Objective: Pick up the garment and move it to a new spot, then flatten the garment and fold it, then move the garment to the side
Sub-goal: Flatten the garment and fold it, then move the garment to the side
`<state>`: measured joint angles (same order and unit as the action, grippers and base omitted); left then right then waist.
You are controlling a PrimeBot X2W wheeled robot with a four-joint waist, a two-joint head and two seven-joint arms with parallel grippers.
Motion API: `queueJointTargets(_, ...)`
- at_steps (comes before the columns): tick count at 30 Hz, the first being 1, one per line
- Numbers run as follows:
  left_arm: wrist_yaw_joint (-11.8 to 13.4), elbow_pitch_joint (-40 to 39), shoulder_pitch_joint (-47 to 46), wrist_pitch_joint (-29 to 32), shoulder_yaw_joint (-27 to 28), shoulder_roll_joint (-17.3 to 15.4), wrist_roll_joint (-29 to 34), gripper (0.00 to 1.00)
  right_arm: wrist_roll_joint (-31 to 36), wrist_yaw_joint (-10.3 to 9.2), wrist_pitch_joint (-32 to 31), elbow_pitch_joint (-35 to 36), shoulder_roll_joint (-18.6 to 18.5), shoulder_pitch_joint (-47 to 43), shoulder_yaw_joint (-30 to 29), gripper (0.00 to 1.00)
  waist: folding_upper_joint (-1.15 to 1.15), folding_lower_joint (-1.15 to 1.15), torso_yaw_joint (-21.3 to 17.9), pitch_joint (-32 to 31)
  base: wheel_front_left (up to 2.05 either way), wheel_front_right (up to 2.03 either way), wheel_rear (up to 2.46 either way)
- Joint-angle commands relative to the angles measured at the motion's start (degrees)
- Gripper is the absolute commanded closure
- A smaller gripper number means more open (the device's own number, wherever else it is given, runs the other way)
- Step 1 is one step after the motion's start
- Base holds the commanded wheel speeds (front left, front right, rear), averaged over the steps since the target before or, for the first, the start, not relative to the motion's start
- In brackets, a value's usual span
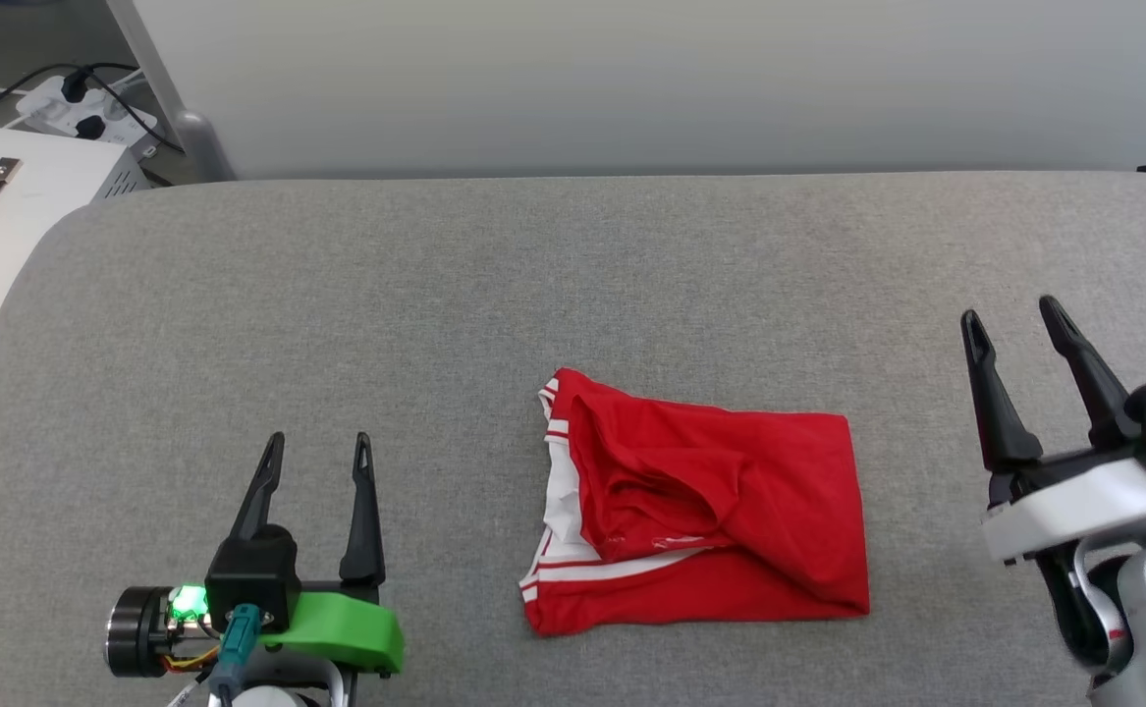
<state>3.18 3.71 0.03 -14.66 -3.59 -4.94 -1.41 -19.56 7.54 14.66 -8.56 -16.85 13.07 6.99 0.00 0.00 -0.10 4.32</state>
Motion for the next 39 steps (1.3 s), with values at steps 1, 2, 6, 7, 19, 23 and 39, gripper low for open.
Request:
queueJointTargets(1, -0.5, -0.2, 1.1, -0.3, -0.1, -0.2, 0.6, 0.0, 1.2, -0.05, 0.3, 1.3, 1.3, -2.3, -1.4, 0.0, 0.0, 0.0, -0.1, -0.3, 0.0, 0.0, 0.0)
queueJointTargets(2, -0.5, -0.2, 1.2, -0.3, -0.1, -0.2, 0.6, 0.0, 1.8, -0.05, 0.3, 2.3, 2.5, -3.8, -2.6, 0.0, 0.0, 0.0, -0.1, -0.5, 0.0, 0.0, 0.0)
queueJointTargets(6, -0.6, -0.3, 1.8, -0.3, -0.2, -0.3, 0.5, 0.0, 3.9, -0.05, 0.3, 5.0, 5.8, -8.7, -5.4, 0.0, 0.0, 0.0, -0.1, -1.1, 0.0, 0.0, 0.0)
queueJointTargets(7, -0.6, -0.3, 2.0, -0.3, -0.3, -0.3, 0.5, 0.0, 4.1, -0.05, 0.3, 5.4, 6.4, -9.6, -6.0, 0.0, 0.0, 0.0, -0.1, -1.2, 0.0, 0.0, 0.0)
queueJointTargets(19, -0.9, 0.0, 3.2, -0.3, -0.9, -0.1, 0.3, 0.0, 7.7, -0.05, 0.3, 8.4, 9.7, -16.6, -7.7, 0.0, 0.0, 0.0, 0.3, -1.9, 0.0, 0.0, 0.0)
queueJointTargets(23, -0.9, 0.5, 3.3, -0.3, -0.8, -0.1, 0.2, 0.0, 8.7, -0.05, 0.3, 8.7, 10.0, -17.2, -7.8, 0.0, 0.0, 0.0, 0.5, -2.0, 0.0, 0.0, 0.0)
queueJointTargets(39, -0.9, 1.4, 3.3, -0.3, -0.6, 0.1, 0.0, 0.0, 10.8, -0.05, 0.3, 8.4, 8.5, -15.6, -6.6, 0.0, 0.0, 0.0, 0.9, -1.7, 0.0, 0.0, 0.0)
